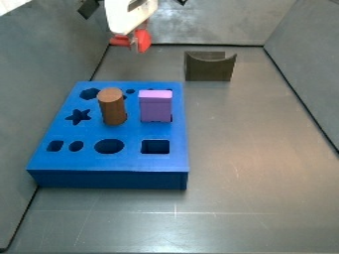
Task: Pick up the 3 prong object. Move up. Rotate the 3 prong object. Place the 3 prong object on the fixture. Regrasp the 3 prong object. Move to above the board. Insert the 3 prong object.
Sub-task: Rotate the 3 prong object.
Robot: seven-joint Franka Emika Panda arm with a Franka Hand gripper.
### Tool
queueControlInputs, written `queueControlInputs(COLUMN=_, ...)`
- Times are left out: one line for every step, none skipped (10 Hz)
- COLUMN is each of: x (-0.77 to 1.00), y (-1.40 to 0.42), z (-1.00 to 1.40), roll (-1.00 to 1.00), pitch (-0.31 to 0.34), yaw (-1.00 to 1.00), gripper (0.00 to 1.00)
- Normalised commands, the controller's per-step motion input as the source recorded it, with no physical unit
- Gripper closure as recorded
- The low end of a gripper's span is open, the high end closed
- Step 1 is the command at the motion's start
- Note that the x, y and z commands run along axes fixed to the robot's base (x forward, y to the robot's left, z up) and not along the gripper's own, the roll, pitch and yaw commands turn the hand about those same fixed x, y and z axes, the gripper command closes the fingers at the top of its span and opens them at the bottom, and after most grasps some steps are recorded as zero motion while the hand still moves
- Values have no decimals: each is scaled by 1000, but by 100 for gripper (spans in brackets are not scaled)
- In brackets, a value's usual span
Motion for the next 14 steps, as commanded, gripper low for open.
queueControlInputs(x=-12, y=14, z=12, roll=0, pitch=-2, yaw=-1000, gripper=100)
queueControlInputs(x=-12, y=14, z=12, roll=0, pitch=-2, yaw=-1000, gripper=100)
queueControlInputs(x=-13, y=15, z=12, roll=0, pitch=-2, yaw=-1000, gripper=100)
queueControlInputs(x=-13, y=15, z=12, roll=0, pitch=-2, yaw=-1000, gripper=100)
queueControlInputs(x=-13, y=15, z=12, roll=0, pitch=-3, yaw=-1000, gripper=100)
queueControlInputs(x=-13, y=15, z=12, roll=0, pitch=-3, yaw=-1000, gripper=100)
queueControlInputs(x=-13, y=15, z=12, roll=0, pitch=-3, yaw=-1000, gripper=100)
queueControlInputs(x=-13, y=15, z=12, roll=0, pitch=-3, yaw=-1000, gripper=100)
queueControlInputs(x=-13, y=16, z=11, roll=-1, pitch=-3, yaw=-1000, gripper=100)
queueControlInputs(x=-14, y=16, z=11, roll=-1, pitch=-4, yaw=-1000, gripper=100)
queueControlInputs(x=-14, y=16, z=11, roll=-1, pitch=-4, yaw=-1000, gripper=100)
queueControlInputs(x=-14, y=16, z=11, roll=-1, pitch=-5, yaw=-1000, gripper=100)
queueControlInputs(x=-14, y=16, z=11, roll=-1, pitch=-6, yaw=-1000, gripper=100)
queueControlInputs(x=-14, y=16, z=11, roll=-1, pitch=-6, yaw=-1000, gripper=100)
